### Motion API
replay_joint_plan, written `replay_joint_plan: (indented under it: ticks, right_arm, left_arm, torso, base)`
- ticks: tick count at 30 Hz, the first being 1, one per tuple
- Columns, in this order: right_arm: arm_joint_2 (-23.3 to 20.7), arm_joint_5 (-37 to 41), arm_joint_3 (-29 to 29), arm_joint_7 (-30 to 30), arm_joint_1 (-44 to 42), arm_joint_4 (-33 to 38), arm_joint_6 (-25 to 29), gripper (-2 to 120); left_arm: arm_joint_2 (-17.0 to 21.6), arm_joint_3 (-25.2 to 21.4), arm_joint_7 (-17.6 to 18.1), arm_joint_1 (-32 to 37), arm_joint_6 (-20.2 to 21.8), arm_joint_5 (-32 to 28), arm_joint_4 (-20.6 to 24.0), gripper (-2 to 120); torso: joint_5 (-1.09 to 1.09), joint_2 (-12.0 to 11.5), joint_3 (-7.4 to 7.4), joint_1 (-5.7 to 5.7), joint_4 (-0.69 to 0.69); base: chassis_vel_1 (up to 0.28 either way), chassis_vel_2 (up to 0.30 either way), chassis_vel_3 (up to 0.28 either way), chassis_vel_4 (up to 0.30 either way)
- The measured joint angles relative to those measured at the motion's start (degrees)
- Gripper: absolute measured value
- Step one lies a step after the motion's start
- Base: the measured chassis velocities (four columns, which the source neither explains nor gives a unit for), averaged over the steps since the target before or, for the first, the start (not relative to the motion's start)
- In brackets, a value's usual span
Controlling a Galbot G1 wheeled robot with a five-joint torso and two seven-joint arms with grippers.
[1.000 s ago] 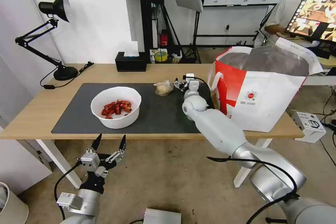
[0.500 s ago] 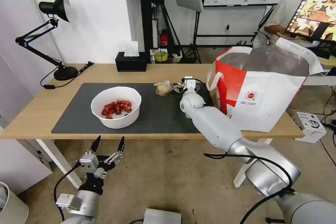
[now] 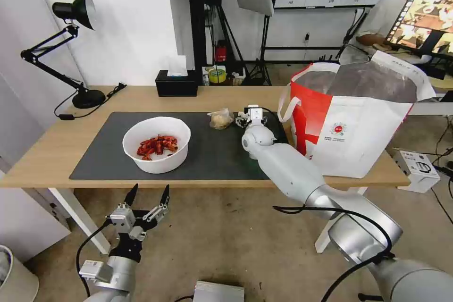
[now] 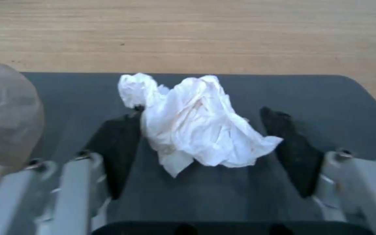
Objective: Pick up the trash from the table and place it into the takeout bag.
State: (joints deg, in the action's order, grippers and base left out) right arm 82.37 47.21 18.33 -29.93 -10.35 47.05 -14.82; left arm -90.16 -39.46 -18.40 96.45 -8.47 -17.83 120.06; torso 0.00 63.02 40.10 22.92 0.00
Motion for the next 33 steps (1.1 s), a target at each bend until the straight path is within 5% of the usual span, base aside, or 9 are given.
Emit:
replay_joint_plan:
  ticks: [17,33]
  right_arm:
    - [-0.8,0.0,0.3,0.1,-0.9,1.7,0.9,3]
    - [-3.5,0.6,0.5,0.5,-2.2,7.3,3.0,0]
  left_arm:
    - [-0.8,0.8,0.0,0.0,0.0,1.2,-0.3,100]
    - [-1.0,1.2,-0.1,0.1,-0.1,1.8,-0.6,100]
  torso:
    - [0.0,0.0,0.0,0.0,0.0]
    - [0.0,0.0,0.0,0.0,0.0]
  base:
    - [0.0,0.0,0.0,0.0]
    - [0.0,0.0,0.0,0.0]
